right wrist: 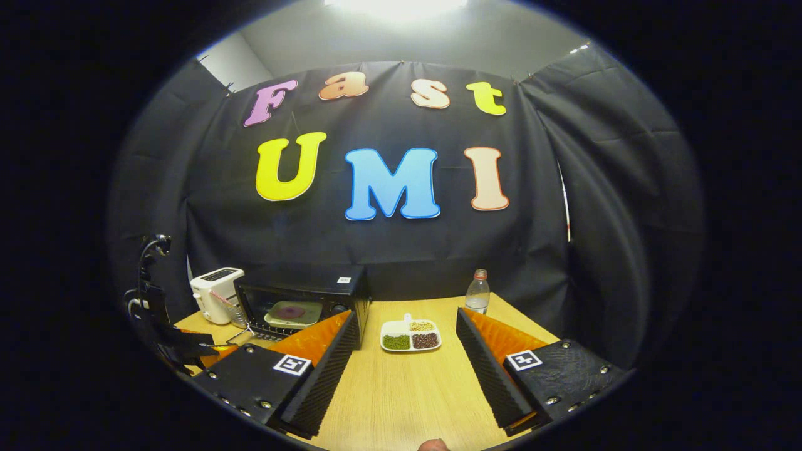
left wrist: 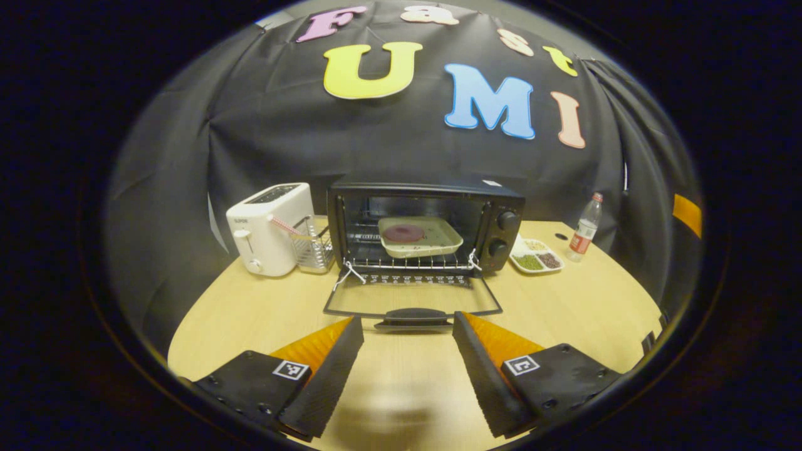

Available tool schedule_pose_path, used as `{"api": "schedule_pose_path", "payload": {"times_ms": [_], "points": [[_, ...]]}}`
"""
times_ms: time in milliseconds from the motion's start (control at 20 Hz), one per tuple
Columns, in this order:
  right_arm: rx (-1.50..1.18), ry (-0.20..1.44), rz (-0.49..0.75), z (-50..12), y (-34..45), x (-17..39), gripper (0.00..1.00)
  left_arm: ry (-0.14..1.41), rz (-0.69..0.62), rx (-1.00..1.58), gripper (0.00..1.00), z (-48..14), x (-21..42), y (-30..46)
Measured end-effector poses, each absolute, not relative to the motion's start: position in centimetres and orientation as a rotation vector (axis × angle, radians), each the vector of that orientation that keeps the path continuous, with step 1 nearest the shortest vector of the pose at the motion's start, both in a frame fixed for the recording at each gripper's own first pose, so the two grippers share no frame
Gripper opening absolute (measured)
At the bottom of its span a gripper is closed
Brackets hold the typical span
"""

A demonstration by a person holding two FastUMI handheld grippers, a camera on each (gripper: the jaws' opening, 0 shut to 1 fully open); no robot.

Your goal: Open the electric oven with the left hand, put the food in, and close the electric oven.

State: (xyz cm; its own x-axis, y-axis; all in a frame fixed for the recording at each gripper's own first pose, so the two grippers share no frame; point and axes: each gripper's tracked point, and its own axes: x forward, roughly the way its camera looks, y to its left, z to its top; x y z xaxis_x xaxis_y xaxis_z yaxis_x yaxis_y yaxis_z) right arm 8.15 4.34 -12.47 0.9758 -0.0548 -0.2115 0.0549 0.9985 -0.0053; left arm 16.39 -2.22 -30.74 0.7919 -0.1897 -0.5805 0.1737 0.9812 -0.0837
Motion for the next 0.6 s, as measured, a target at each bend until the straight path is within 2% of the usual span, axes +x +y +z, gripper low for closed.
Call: {"api": "schedule_pose_path", "payload": {"times_ms": [600], "points": [[-0.01, 0.263, -0.224, -14.3, 1.8, 8.4, 0.98, 0.942, -0.272, -0.035, 1.0, -41.2, 18.5, -4.2]]}}
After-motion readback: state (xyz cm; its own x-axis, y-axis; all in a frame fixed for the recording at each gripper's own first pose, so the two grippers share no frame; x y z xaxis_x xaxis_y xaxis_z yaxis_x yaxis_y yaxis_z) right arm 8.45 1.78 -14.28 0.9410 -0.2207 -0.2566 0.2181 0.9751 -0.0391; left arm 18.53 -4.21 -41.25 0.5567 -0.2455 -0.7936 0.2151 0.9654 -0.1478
